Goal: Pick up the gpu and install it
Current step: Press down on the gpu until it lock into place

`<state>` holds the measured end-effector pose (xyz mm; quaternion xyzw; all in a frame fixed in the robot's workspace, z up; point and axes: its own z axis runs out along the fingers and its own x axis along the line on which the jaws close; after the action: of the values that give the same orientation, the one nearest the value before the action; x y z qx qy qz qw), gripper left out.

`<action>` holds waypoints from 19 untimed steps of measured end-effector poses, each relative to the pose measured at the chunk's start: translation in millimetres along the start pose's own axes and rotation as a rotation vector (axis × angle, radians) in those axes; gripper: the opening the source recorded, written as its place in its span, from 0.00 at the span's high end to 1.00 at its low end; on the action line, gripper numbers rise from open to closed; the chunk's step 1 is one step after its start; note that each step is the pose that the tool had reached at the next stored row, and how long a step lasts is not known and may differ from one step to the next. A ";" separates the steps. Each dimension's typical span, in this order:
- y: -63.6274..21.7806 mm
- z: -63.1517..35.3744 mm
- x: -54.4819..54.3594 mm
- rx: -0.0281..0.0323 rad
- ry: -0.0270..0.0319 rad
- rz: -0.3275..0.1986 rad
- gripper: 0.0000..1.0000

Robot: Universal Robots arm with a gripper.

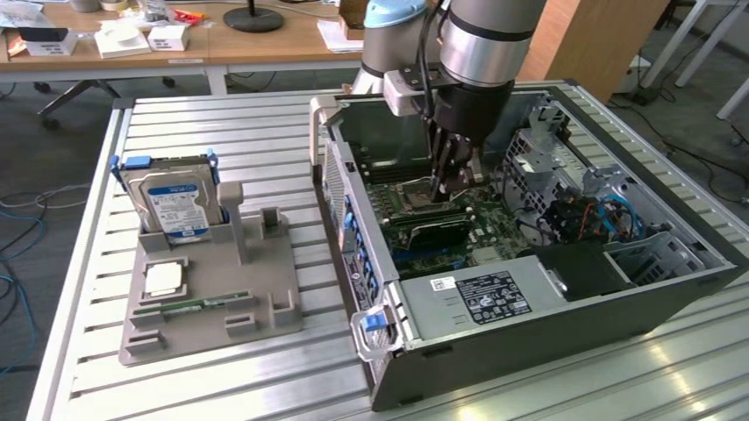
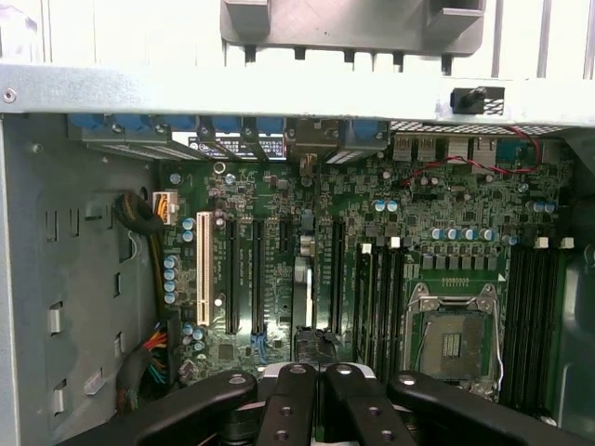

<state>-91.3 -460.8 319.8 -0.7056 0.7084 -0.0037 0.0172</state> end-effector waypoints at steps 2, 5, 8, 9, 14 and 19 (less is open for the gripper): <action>0.1 2.4 0.1 -0.0001 0.0001 0.000 0.90; 0.2 6.5 0.1 0.0000 0.0000 0.000 0.90; 0.3 10.4 0.2 0.0000 0.0000 0.000 0.90; 0.3 11.6 0.2 -0.0001 0.0000 0.000 0.90; 0.4 13.8 0.3 -0.0001 0.0002 0.000 0.90; 1.4 14.2 -3.3 0.0000 0.0000 0.000 0.90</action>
<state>-92.2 -457.2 305.6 -0.7056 0.7084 -0.0037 0.0173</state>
